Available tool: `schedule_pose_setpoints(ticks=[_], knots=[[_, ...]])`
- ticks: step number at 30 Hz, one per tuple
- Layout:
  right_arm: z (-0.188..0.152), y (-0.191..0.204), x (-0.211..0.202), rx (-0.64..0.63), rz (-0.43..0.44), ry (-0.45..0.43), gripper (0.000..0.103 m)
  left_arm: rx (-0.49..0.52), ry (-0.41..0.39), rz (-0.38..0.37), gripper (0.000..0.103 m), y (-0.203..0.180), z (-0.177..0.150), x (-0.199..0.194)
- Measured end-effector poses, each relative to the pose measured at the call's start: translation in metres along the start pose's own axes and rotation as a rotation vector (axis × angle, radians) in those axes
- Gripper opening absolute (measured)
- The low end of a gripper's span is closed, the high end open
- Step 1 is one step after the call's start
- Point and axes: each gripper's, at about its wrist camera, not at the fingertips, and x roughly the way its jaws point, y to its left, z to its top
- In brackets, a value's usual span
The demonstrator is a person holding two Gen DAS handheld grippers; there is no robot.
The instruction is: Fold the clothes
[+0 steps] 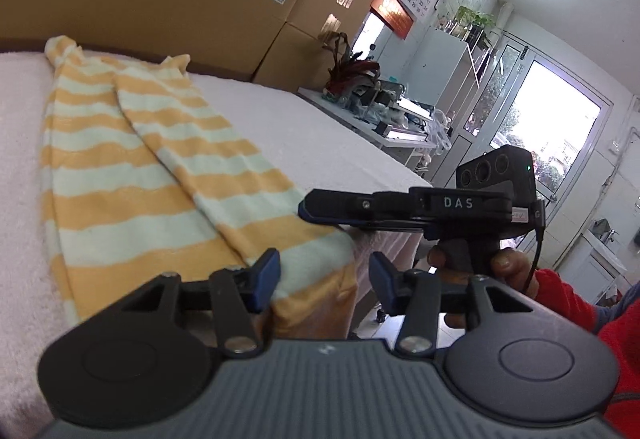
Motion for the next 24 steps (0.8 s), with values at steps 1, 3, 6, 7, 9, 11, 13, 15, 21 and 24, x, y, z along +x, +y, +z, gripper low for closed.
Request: schedule_pose_setpoints(ticks=[1,3,6,7,9,11,13,15,21,24], knots=[[0.002,0.000,-0.002,-0.005,0.001,0.008,0.022,-0.008,0.008,-0.005,0.050,0.001,0.002,-0.001],[0.005,0.000,-0.007,-0.014,0.003,0.023,0.022,0.009,0.004,0.000,0.053,0.002,0.010,0.005],[0.019,-0.002,-0.002,0.012,0.029,0.012,0.025,0.056,-0.013,0.018,0.065,0.003,0.022,0.019],[0.027,-0.004,0.005,0.031,0.049,0.017,0.027,0.060,-0.010,0.020,0.065,0.005,0.025,0.025],[0.037,-0.010,0.025,0.069,0.058,0.053,0.028,0.049,-0.006,0.016,0.067,0.012,0.024,0.034],[0.044,-0.019,0.043,0.099,0.009,0.087,0.021,0.049,-0.015,-0.003,0.069,0.014,0.021,0.030],[0.050,-0.036,0.048,0.146,-0.043,0.080,0.000,0.035,-0.017,-0.019,0.069,0.018,0.019,0.024],[0.059,-0.041,0.046,0.176,-0.081,0.038,0.000,0.022,-0.019,-0.030,0.069,0.020,0.019,0.021],[0.090,-0.016,0.092,0.060,0.006,0.116,0.020,0.051,0.002,-0.009,0.075,0.027,0.041,0.038],[0.104,-0.025,0.122,0.040,-0.124,0.144,0.015,0.050,0.010,-0.017,0.077,0.032,0.042,0.042]])
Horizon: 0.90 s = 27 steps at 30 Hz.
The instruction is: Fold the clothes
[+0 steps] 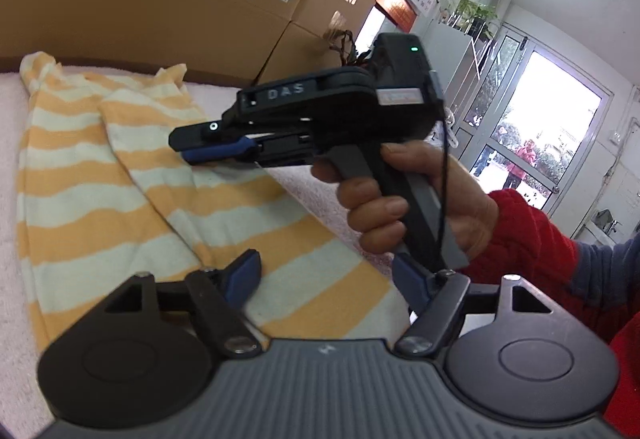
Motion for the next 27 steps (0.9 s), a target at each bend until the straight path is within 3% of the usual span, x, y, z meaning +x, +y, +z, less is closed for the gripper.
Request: schedule_pose_setpoints(ticks=[4,5,8,9,10,11,14,18,20,22,25,27], knots=[[0.033,-0.035,0.007,0.132,-0.048,-0.065,0.015,-0.001,-0.023,-0.023,0.079,0.003,-0.006,-0.004],[0.041,-0.037,0.008,0.132,-0.061,-0.077,0.026,-0.009,-0.022,-0.027,0.081,0.003,-0.006,-0.005],[0.058,-0.027,0.026,0.065,0.021,-0.040,0.028,-0.054,0.016,-0.048,0.085,0.005,0.005,-0.003],[0.063,-0.024,0.036,0.045,0.022,-0.017,0.028,-0.063,0.030,-0.047,0.085,0.006,0.011,-0.002],[0.068,-0.024,0.046,0.016,-0.033,-0.009,0.028,-0.064,0.037,-0.043,0.085,0.006,0.016,-0.002],[0.074,-0.027,0.054,0.001,-0.065,-0.022,0.016,-0.052,0.033,-0.036,0.085,0.006,0.022,-0.002],[0.092,-0.045,0.068,0.055,-0.077,-0.081,0.017,-0.023,0.019,-0.018,0.087,0.008,0.039,-0.004],[0.097,-0.059,0.039,0.139,0.017,-0.256,0.023,0.002,-0.009,-0.023,0.094,0.016,0.058,-0.002],[0.097,-0.062,0.025,0.134,-0.049,-0.306,0.024,-0.013,-0.002,-0.026,0.094,0.023,0.061,0.006],[0.097,-0.067,0.022,0.132,-0.110,-0.280,0.023,-0.029,0.020,-0.024,0.094,0.029,0.059,0.016],[0.097,-0.076,0.029,0.189,-0.033,-0.208,0.023,-0.052,0.072,-0.009,0.093,0.037,0.052,0.030],[0.099,-0.078,0.039,0.217,0.028,-0.156,0.024,-0.063,0.064,-0.017,0.095,0.040,0.051,0.029]])
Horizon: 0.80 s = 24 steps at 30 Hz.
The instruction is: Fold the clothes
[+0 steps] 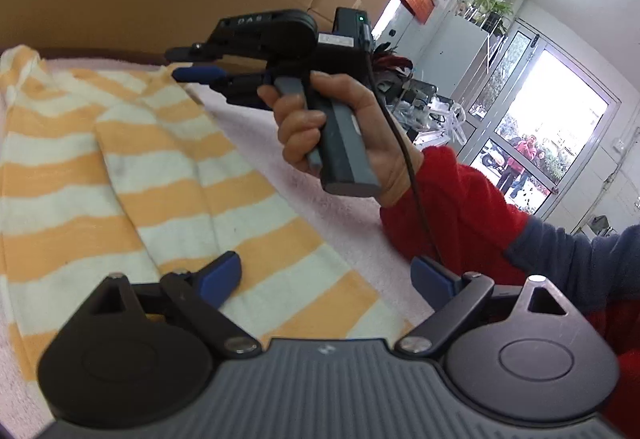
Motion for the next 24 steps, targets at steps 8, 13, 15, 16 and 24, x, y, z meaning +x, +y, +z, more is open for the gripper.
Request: schedule_pose_setpoints(ticks=[8,13,15,16,24], knots=[[0.003,-0.004,0.030,0.008,-0.040,0.013,0.020,-0.068,-0.028,-0.026,0.096,0.008,-0.001,-0.005],[-0.003,-0.002,0.028,-0.019,0.061,-0.001,0.002,-0.069,-0.027,-0.030,0.097,0.006,0.001,-0.004],[-0.004,0.001,0.031,-0.050,0.053,0.007,0.003,-0.069,-0.025,-0.031,0.098,0.005,0.000,-0.004],[-0.005,-0.001,0.034,-0.049,0.037,0.023,0.003,-0.068,-0.024,-0.031,0.098,0.005,0.000,-0.003],[-0.003,0.005,-0.016,-0.077,-0.054,-0.165,0.023,-0.071,-0.020,-0.036,0.099,0.006,0.000,-0.003]])
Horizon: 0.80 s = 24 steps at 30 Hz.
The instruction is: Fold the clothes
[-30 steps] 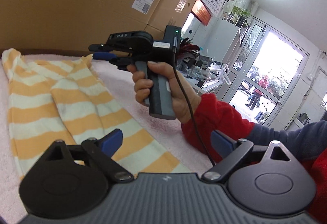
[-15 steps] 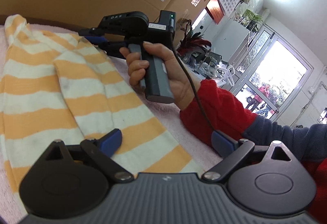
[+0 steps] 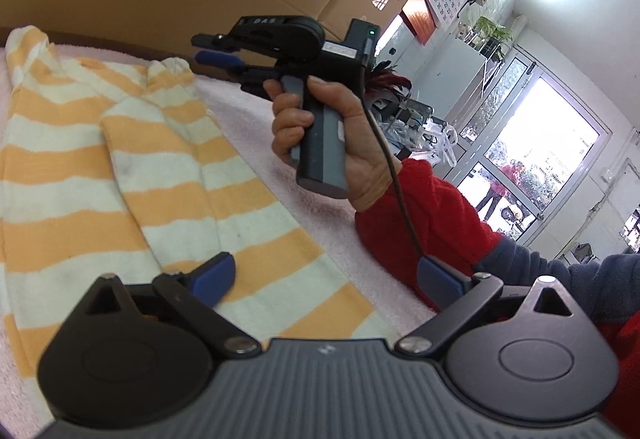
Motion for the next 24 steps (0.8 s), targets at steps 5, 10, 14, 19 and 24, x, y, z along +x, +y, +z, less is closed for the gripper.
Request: schedule_pose_setpoints(ticks=[5,10,14,19,24], knots=[[-0.018,0.007,0.025,0.054,0.208,0.238,0.039,-0.001,0.003,-0.001,0.099,-0.001,0.001,0.001],[-0.021,-0.010,0.034,0.097,0.020,0.179,0.002,-0.004,0.003,-0.006,0.100,0.000,0.003,0.000],[-0.020,-0.029,0.022,0.269,0.149,0.136,0.019,-0.011,0.005,-0.019,0.101,0.002,0.003,0.000],[-0.035,-0.008,0.035,0.148,0.113,0.229,0.003,-0.011,0.006,-0.022,0.101,0.003,0.005,0.000],[-0.041,0.013,0.026,0.031,0.070,0.203,0.015,-0.015,0.004,-0.028,0.101,0.006,0.005,-0.001]])
